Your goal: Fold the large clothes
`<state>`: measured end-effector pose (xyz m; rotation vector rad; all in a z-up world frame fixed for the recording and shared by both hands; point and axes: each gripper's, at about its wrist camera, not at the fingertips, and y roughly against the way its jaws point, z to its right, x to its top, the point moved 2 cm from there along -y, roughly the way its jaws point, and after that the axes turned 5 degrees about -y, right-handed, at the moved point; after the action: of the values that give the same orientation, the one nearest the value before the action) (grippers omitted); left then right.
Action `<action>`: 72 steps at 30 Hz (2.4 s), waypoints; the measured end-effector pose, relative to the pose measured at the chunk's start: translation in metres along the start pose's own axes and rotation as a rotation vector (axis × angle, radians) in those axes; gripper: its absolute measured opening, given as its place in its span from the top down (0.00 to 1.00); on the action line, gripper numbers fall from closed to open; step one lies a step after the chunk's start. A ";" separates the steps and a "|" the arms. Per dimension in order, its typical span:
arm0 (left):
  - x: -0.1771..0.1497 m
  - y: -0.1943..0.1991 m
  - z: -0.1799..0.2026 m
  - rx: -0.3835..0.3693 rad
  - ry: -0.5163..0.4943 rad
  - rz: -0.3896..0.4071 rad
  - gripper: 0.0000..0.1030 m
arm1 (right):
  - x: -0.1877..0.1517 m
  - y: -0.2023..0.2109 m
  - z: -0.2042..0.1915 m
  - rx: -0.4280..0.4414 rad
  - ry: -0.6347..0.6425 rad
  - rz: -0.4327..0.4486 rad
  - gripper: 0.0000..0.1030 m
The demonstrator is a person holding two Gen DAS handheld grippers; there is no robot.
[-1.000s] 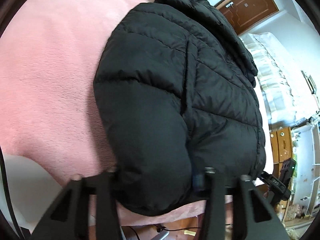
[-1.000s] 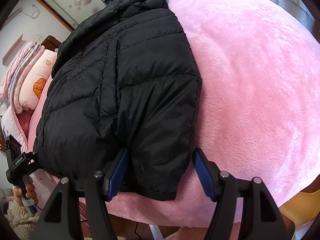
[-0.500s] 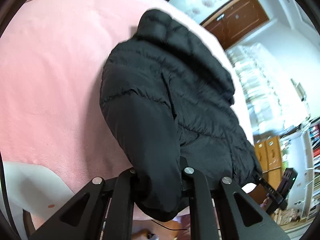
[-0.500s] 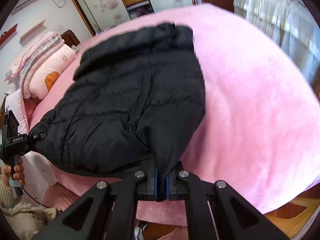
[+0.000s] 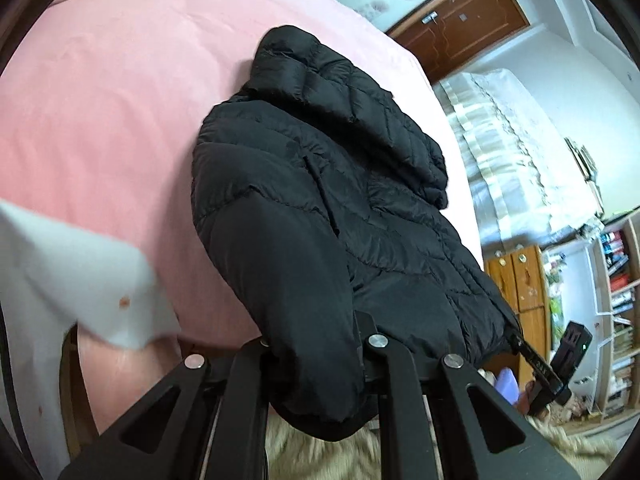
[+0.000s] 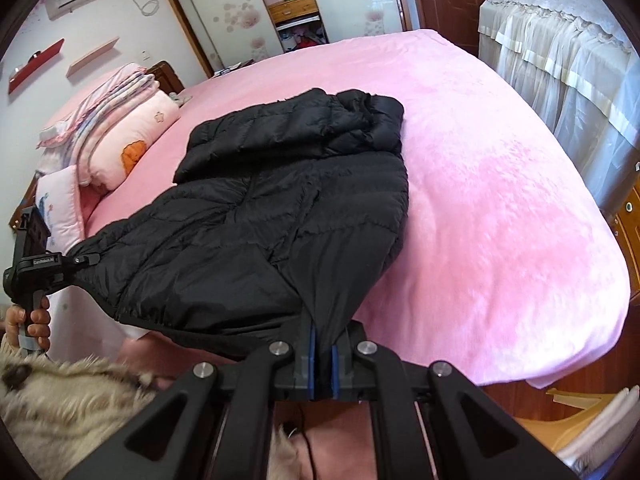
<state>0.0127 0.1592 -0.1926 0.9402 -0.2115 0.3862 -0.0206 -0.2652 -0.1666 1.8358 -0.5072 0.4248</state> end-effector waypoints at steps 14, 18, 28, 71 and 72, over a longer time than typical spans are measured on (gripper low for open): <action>0.136 0.001 0.036 -0.106 -0.019 0.161 0.91 | 0.114 -0.001 0.000 0.093 -0.105 0.152 0.96; 0.206 -0.028 0.036 -0.108 0.000 0.204 0.90 | 0.178 -0.036 0.002 0.060 -0.137 0.194 0.96; 0.340 -0.141 -0.005 -0.011 0.085 0.154 0.87 | 0.292 -0.167 0.018 -0.049 -0.193 0.139 0.96; 0.344 -0.135 0.025 0.299 -0.819 0.129 0.16 | 0.317 -0.219 0.025 -0.022 0.068 0.137 0.20; 0.343 -0.139 0.029 0.304 -0.852 0.115 0.16 | 0.319 -0.222 0.022 -0.017 0.087 0.136 0.20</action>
<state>0.3825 0.1408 -0.1625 1.3596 -1.0081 0.0996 0.3685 -0.2670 -0.1835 1.7642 -0.5754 0.5879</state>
